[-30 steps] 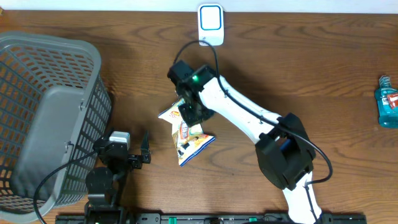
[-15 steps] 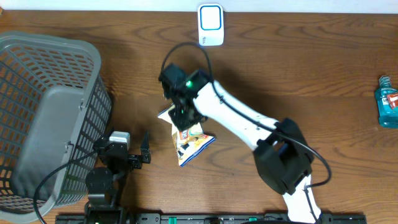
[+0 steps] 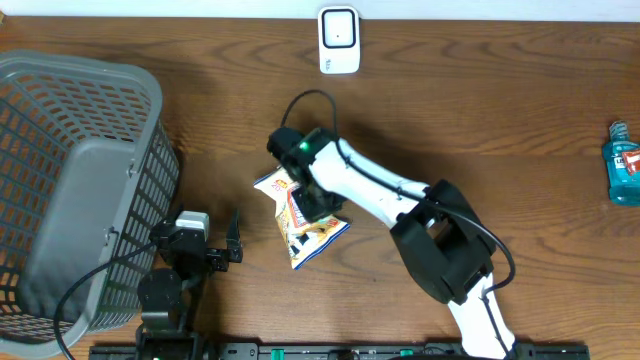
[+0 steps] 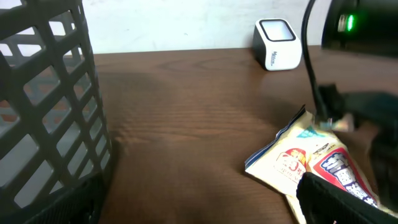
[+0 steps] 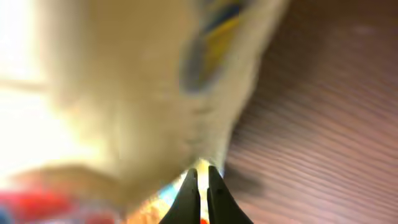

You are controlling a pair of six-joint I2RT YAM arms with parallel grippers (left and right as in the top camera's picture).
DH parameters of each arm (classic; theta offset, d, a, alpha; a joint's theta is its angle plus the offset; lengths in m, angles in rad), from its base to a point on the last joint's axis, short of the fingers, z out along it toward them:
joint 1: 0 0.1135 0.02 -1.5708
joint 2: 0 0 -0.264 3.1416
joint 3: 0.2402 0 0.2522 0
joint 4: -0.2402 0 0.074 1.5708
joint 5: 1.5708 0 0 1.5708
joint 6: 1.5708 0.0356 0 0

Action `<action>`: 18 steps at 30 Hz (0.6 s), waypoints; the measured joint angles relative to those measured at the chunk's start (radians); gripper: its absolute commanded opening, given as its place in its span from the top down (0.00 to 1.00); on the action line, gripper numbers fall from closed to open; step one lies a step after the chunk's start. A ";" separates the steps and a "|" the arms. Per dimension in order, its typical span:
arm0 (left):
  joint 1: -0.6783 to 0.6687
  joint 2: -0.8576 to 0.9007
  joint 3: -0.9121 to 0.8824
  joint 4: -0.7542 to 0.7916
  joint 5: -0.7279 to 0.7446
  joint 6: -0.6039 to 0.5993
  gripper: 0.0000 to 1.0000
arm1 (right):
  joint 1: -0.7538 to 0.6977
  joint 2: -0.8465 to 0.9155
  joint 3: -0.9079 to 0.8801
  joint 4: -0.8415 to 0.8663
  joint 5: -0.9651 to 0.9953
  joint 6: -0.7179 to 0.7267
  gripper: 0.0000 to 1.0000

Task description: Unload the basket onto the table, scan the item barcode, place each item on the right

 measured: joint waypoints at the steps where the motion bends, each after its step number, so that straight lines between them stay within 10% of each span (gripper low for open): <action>1: 0.000 0.000 0.000 0.000 0.000 0.000 0.02 | -0.006 0.001 0.027 -0.021 -0.008 -0.005 0.99; 9: 0.000 0.000 0.000 0.000 0.000 0.000 0.02 | -0.007 -0.064 0.275 -0.053 -0.071 -0.044 0.99; 18: 0.000 0.000 0.000 0.000 0.000 0.000 0.02 | 0.040 -0.069 0.061 0.136 -0.088 -0.040 0.98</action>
